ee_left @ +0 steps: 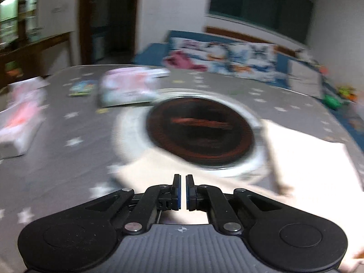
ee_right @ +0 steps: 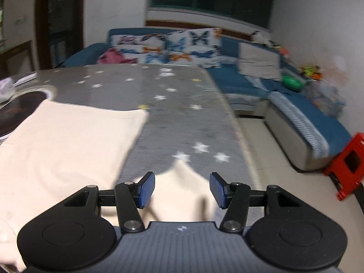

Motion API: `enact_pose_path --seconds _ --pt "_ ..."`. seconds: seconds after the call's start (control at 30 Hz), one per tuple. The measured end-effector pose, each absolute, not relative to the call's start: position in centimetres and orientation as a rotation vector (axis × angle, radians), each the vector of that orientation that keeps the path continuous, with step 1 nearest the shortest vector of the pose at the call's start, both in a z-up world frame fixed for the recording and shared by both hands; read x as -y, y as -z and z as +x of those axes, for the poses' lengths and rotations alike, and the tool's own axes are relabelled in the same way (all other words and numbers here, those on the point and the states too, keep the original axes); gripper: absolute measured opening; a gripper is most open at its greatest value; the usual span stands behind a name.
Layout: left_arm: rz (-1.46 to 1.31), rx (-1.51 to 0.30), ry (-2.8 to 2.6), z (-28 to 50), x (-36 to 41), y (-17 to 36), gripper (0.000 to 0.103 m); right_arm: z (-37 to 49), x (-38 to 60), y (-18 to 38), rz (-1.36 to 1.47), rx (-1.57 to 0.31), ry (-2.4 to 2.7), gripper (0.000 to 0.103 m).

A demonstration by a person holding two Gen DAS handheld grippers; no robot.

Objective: Fold clothes

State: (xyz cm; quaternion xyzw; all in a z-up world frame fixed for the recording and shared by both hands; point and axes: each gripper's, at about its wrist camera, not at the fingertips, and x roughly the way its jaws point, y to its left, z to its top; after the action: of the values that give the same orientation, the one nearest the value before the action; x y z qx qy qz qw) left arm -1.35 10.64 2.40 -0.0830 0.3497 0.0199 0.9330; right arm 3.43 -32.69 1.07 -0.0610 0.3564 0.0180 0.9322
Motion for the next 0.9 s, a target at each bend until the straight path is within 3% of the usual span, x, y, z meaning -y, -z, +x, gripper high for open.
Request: enact_pose_path --seconds 0.2,0.33,0.63,0.87,0.9 --pt "-0.134 -0.745 0.194 1.9 -4.2 -2.1 0.005 7.1 29.8 -0.1 -0.111 -0.772 -0.186 0.044" --pt "-0.093 -0.783 0.282 4.3 -0.7 -0.6 0.005 9.8 28.7 0.5 -0.107 -0.793 -0.232 0.031" --pt "-0.059 -0.795 0.284 7.3 0.1 1.1 0.005 16.2 27.2 2.3 -0.096 -0.797 -0.226 0.011" --pt "-0.041 -0.772 0.224 9.4 -0.4 1.2 0.007 20.8 25.9 2.6 -0.128 -0.785 -0.226 0.011" --pt "-0.037 -0.77 0.215 9.7 -0.5 1.1 0.007 21.2 26.0 2.4 -0.127 -0.788 -0.225 0.014"
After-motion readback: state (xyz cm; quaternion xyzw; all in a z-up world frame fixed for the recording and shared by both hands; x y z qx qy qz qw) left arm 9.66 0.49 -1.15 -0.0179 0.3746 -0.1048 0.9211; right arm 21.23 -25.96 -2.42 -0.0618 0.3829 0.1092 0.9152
